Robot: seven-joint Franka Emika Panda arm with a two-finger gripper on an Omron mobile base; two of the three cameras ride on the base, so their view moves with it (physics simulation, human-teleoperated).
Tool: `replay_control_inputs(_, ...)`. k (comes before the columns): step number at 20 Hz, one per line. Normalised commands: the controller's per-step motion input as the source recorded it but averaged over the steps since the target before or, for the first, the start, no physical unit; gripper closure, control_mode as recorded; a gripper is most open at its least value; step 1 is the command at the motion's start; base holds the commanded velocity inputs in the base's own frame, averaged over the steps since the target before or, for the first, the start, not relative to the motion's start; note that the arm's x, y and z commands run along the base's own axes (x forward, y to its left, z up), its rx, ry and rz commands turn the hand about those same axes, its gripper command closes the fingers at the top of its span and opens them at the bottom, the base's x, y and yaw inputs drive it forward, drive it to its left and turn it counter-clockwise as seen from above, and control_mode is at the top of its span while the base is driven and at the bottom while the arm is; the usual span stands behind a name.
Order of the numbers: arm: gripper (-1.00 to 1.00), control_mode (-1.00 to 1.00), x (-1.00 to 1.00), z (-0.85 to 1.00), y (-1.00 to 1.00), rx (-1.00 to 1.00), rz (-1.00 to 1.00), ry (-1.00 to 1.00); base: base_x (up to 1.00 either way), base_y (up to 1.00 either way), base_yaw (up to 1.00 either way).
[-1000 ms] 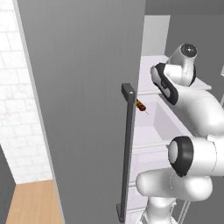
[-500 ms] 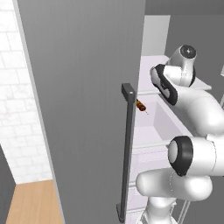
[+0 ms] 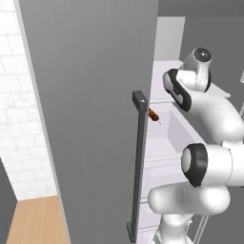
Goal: Take the strawberry from the fridge and place it on top of the pancake, located on the dining counter.
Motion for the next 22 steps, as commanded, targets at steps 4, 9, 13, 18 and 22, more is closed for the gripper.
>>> replay_control_inputs(4, 1.0, -1.0, 0.0, -0.3, -0.01, 0.0, 0.0, 0.1, 0.0, 0.0, 0.0)
replay_control_inputs(9, 1.0, -1.0, 0.0, -0.32, 0.0, 0.0, 0.0, 0.05, 0.0, 0.0, 0.0)
replay_control_inputs(13, 1.0, -1.0, -0.18, -0.27, 0.08, 0.0, 0.0, 0.0, 0.0, 0.0, 0.0)
replay_control_inputs(18, 1.0, -1.0, -0.98, -0.02, 0.26, 0.0, 0.0, -0.11, 0.0, 0.0, 0.0)
replay_control_inputs(22, 1.0, -1.0, -1.0, 0.12, 0.34, 0.0, 0.0, 0.01, 0.0, 0.0, 0.0)
